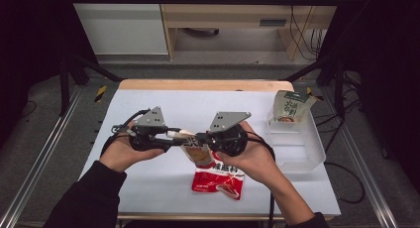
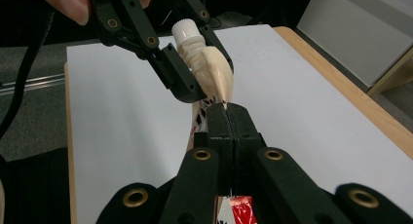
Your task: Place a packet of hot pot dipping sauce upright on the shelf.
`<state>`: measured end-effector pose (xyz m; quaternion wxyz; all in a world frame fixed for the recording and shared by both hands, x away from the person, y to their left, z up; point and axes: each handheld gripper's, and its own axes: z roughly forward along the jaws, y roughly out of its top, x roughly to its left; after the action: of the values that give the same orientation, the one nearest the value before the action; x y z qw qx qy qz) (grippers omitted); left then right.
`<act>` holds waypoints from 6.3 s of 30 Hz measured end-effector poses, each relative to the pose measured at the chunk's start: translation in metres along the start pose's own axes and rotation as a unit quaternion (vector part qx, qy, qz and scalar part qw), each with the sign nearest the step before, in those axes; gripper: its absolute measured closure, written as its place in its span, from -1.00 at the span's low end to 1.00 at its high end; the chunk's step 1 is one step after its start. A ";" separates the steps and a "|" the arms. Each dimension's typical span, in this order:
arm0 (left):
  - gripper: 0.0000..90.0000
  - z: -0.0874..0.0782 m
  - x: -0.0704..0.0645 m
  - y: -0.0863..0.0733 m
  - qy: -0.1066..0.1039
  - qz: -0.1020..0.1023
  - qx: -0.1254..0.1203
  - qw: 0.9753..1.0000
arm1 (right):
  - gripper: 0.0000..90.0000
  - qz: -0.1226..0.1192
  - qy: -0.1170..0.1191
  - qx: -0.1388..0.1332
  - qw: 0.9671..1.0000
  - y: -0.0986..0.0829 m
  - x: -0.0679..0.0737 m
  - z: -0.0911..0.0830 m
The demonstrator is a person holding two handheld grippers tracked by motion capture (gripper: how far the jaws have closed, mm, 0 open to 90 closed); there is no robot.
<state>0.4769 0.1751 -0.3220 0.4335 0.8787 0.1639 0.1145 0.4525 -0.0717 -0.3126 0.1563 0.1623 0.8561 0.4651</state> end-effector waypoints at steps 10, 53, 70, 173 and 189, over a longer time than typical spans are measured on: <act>0.60 0.001 -0.005 0.009 -0.004 0.008 0.013 1.000 | 1.00 0.010 -0.005 -0.004 1.000 -0.005 -0.003 -0.002; 0.62 0.013 -0.023 0.042 -0.008 0.094 0.072 0.993 | -0.31 -0.121 0.008 0.162 0.979 0.017 -0.014 -0.004; 0.62 0.014 -0.025 0.039 -0.016 0.093 0.064 0.993 | 0.71 -0.115 0.044 0.174 0.977 0.015 -0.016 0.002; -0.86 -0.006 -0.017 -0.165 0.202 -0.083 0.026 0.976 | 0.97 -0.001 -0.182 0.186 0.966 -0.101 -0.180 -0.171; -0.86 -0.004 -0.018 -0.165 0.200 -0.083 0.029 0.976 | 0.97 0.017 -0.183 0.171 0.968 -0.113 -0.188 -0.168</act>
<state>0.4280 0.2657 -0.4525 0.3742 0.8335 0.3227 0.2471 0.5364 -0.3342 -0.2992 0.2722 0.2835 0.8770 0.2766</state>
